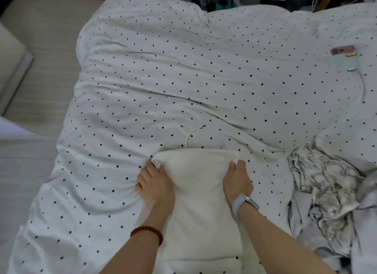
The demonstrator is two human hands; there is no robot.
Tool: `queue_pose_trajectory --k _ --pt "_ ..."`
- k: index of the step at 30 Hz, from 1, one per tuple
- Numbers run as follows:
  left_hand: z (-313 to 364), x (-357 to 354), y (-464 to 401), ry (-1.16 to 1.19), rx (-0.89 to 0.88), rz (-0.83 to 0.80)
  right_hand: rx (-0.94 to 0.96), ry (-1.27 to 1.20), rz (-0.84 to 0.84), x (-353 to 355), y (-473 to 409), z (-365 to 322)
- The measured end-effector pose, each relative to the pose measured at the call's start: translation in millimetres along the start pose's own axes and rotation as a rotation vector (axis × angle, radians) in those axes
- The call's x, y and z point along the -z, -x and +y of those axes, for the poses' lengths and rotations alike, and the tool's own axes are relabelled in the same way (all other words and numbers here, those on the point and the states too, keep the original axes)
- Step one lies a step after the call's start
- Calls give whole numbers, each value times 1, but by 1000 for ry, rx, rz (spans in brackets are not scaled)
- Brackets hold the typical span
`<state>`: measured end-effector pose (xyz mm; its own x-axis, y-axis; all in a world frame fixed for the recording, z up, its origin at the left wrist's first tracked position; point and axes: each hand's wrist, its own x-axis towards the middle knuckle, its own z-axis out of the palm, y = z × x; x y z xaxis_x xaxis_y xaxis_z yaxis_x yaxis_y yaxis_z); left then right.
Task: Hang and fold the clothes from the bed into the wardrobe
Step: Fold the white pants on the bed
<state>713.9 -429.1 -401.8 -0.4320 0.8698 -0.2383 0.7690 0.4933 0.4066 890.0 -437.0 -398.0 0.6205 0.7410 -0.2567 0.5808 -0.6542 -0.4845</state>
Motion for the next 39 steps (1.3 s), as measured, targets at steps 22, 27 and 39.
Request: queue_pose_trajectory --k 22,27,39 --pt "-11 73 70 486 77 -278 64 -405 -163 70 77 15" --pt "-7 116 86 526 13 -142 155 -466 -152 100 96 -5" --pt "-92 298 121 572 59 280 544 -633 -296 121 226 -128"
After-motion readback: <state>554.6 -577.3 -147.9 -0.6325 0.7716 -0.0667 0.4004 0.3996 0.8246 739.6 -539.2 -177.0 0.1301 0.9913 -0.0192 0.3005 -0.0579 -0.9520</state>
